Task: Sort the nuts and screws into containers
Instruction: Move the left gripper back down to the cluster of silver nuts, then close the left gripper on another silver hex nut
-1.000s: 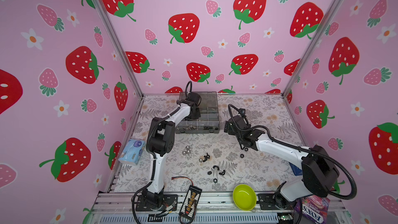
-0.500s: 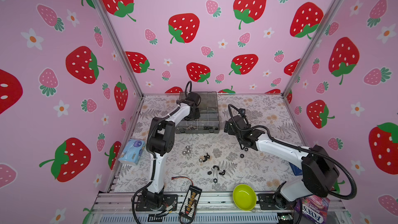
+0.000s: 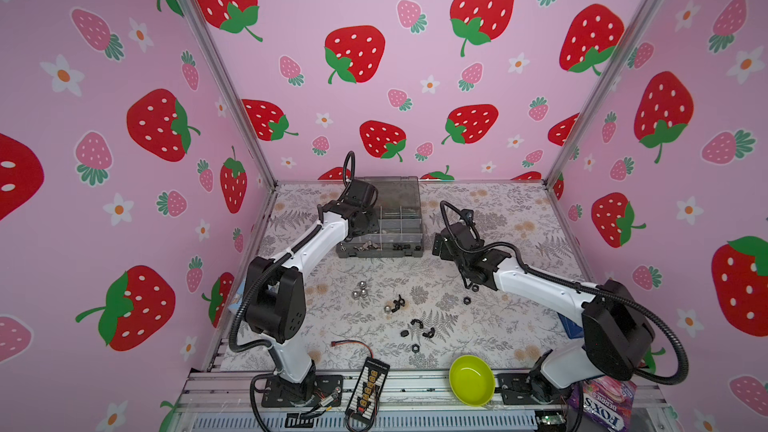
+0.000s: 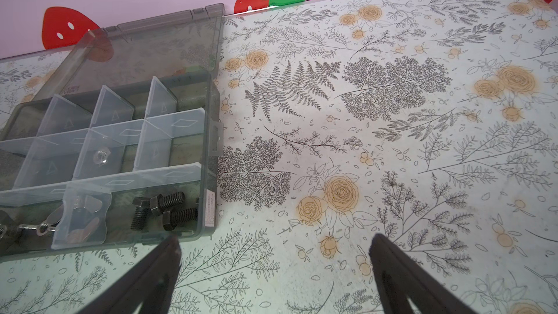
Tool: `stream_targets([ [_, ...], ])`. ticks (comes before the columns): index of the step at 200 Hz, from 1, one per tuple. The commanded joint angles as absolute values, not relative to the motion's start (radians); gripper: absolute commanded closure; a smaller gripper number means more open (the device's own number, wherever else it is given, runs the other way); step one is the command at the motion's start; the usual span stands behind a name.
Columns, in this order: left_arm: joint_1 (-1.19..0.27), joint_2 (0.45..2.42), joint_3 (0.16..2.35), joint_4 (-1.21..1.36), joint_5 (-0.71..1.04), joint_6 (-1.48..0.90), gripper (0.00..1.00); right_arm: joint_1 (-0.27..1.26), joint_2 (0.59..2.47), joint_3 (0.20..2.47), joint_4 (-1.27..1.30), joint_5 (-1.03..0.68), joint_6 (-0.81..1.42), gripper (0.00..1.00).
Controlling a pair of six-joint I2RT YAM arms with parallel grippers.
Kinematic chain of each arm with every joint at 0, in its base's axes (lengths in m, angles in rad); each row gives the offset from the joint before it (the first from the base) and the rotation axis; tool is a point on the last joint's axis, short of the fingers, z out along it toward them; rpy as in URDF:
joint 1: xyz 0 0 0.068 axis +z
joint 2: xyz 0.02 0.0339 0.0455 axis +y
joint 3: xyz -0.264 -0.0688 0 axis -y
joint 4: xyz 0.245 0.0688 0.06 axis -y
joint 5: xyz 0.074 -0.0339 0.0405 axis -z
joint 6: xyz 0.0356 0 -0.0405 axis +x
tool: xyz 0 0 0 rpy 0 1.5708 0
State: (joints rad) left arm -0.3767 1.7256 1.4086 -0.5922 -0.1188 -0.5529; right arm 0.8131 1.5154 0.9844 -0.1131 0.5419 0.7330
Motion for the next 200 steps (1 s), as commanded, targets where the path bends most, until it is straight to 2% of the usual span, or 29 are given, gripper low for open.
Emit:
stream_targets([
  [1,-0.402,1.638,1.286,-0.592,-0.155,-0.572,0.44,0.808,1.5,0.981,-0.126,0.563,0.75,0.0],
  [38,-0.456,1.49,1.064,-0.552,-0.144,-0.629,0.42,0.81,1.495,0.973,-0.127,0.564,0.756,0.0],
  [66,-0.494,1.449,0.955,-0.524,-0.139,-0.687,0.42,0.809,1.5,0.966,-0.12,0.557,0.769,0.0],
  [107,-0.509,1.509,0.896,-0.512,-0.121,-0.7,0.43,0.809,1.511,0.971,-0.121,0.545,0.771,0.0],
  [200,-0.492,1.628,0.89,-0.462,-0.103,-0.677,0.54,0.809,1.514,0.969,-0.133,0.555,0.767,0.0],
])
